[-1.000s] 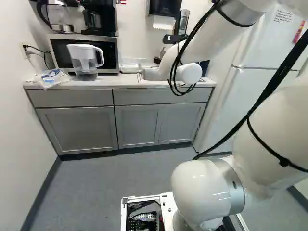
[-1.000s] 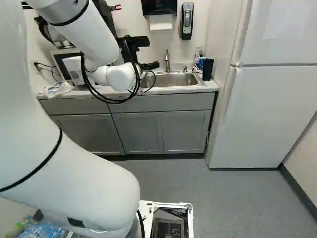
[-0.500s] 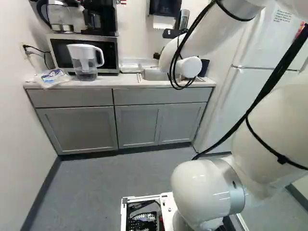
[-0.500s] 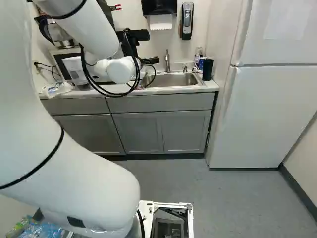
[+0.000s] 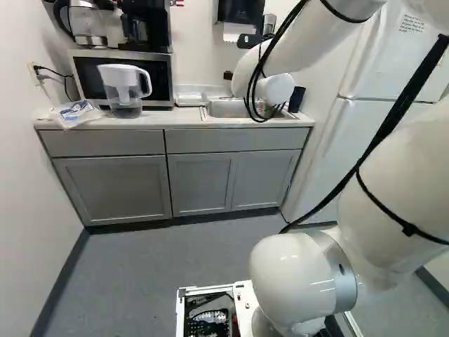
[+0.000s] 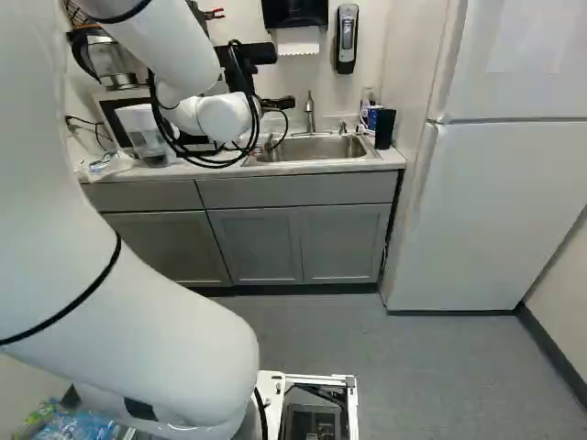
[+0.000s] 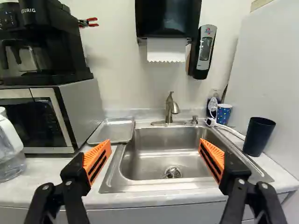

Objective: Rinse the cup and place it in the tray

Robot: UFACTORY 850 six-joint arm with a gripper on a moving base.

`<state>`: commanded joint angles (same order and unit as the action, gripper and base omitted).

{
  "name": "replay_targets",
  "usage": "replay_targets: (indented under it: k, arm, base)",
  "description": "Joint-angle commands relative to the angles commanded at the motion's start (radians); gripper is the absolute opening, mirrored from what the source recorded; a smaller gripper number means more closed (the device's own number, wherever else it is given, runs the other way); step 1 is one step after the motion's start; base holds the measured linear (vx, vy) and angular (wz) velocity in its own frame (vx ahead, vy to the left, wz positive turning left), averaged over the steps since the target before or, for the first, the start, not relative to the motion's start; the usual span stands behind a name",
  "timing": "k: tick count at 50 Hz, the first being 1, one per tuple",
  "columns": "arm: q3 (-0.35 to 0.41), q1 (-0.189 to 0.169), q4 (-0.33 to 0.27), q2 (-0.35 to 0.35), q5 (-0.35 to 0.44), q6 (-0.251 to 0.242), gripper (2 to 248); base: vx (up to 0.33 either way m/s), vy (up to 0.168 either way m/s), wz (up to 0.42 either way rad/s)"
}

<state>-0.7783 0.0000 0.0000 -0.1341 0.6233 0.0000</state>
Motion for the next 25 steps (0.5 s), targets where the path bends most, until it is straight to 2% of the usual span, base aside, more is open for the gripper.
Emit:
replay_targets:
  k: [25]
  arm:
    - [-0.067, 0.000, 0.000, 0.016, -0.055, 0.000, 247]
  base:
    - [0.000, 0.000, 0.000]
